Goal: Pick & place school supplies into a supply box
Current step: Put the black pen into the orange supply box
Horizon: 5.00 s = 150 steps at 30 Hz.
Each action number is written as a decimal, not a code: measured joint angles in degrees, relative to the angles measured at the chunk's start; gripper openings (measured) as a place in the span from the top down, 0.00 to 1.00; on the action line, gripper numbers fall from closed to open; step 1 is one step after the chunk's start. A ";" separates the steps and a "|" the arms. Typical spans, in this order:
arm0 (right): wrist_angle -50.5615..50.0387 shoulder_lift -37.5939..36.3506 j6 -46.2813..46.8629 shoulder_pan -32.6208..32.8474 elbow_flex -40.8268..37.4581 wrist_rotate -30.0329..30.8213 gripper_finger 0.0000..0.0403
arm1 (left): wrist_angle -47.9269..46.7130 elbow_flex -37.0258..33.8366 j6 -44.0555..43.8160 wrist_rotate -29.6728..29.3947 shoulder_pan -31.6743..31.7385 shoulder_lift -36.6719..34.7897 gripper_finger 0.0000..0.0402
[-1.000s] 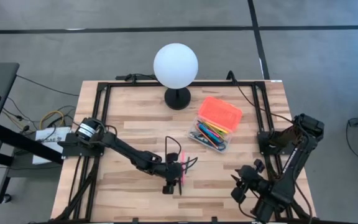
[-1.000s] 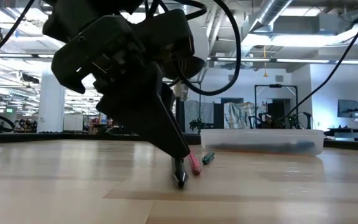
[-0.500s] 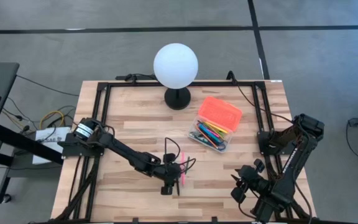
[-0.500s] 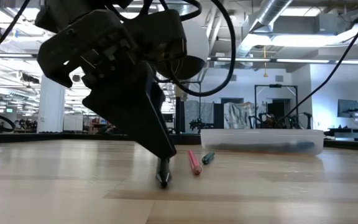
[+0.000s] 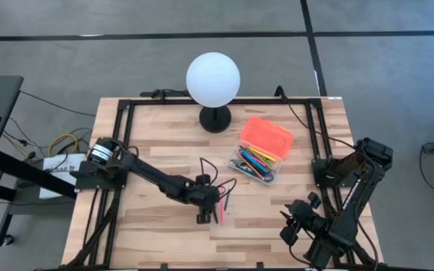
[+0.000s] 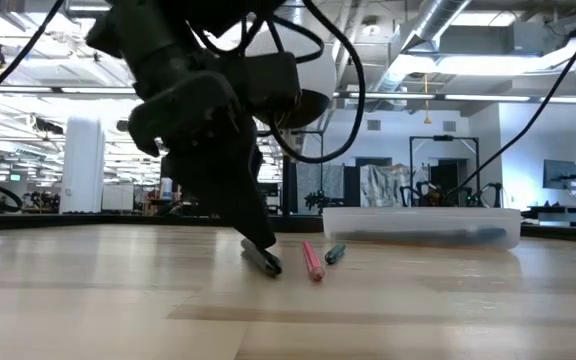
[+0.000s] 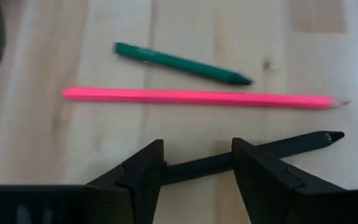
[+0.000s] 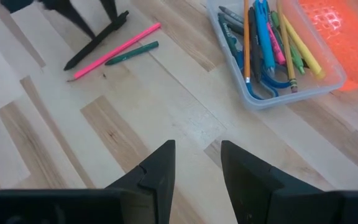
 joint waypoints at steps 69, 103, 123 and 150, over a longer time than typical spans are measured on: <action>0.35 0.00 -5.92 -6.64 0.00 -0.12 0.70 | -20.10 -0.21 25.49 14.26 6.67 -4.55 0.88; 1.48 0.00 -5.44 -6.91 0.00 -1.94 0.70 | -22.49 -0.26 14.10 15.74 6.56 -5.36 0.93; 1.70 0.00 -5.42 -6.78 0.01 -2.35 0.70 | -22.82 9.03 15.79 8.25 7.55 -9.51 0.93; 7.14 -0.02 -2.35 -6.40 0.01 -3.19 0.70 | -12.95 38.93 43.43 2.84 17.03 13.34 0.93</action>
